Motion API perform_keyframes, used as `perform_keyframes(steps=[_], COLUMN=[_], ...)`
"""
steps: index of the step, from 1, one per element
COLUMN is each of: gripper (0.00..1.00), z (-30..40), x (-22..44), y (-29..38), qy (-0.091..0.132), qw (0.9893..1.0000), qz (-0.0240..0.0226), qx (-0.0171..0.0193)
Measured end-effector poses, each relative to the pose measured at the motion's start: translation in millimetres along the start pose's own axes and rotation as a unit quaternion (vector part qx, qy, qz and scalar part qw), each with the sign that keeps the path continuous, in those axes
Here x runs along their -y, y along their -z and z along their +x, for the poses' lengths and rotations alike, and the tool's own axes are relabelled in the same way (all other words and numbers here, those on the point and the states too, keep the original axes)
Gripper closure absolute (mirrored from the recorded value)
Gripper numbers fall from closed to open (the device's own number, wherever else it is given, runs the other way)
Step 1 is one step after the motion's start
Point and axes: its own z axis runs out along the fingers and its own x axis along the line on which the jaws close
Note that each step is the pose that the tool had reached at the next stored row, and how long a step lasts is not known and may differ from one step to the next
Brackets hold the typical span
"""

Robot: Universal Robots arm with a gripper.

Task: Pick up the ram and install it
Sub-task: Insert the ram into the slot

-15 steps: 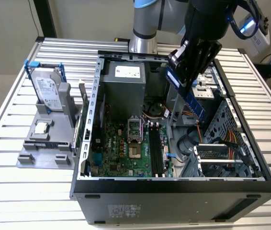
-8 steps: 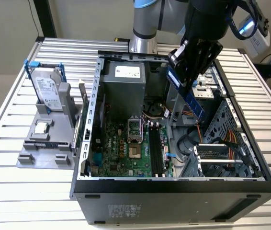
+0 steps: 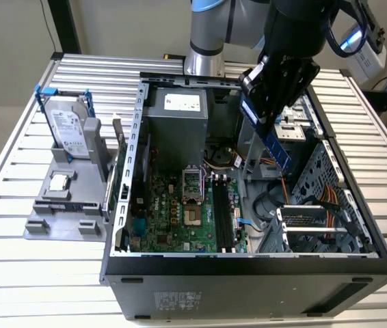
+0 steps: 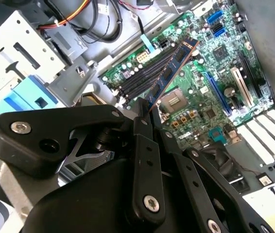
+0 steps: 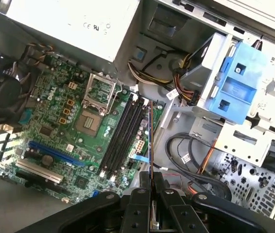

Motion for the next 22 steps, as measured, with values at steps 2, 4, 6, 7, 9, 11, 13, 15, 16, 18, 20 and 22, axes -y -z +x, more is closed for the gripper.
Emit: perform_keyframes(steps=[2,4,6,7,9,11,13,15,16,18,20,22], gripper=[1.0,1.0,1.0,1.0,1.0,1.0,1.0,1.0,1.0,1.0,1.0,1.0], z=[-0.2,-0.3,-0.5,-0.6,-0.8,-0.9,-1.1,-1.2,-1.3,-1.5,-1.6,-1.7], x=[0.1,0.1,0.2,0.2,0.3,0.4,0.4,0.5,0.5,0.6,0.6,0.7], y=[-0.1,0.0,0.0,0.0,0.0,-0.1,-0.1,0.0,0.0,0.0,-0.1,-0.1], qy=[-0.006,-0.013,-0.019,-0.022,-0.028,-0.035,-0.041,-0.048,-0.051,-0.057,-0.063,-0.07], qw=[1.0,0.9999,0.9998,0.9998,0.9996,0.9994,0.9992,0.9989,0.9987,0.9984,0.998,0.9976], qz=[0.0001,0.0003,0.0005,0.0005,0.0007,0.0008,0.0009,0.0011,0.0012,0.0014,0.0015,0.0016], qx=[0.0002,0.0002,0.0003,0.0004,0.0005,0.0006,0.0007,0.0008,0.0008,0.001,0.0011,0.0012])
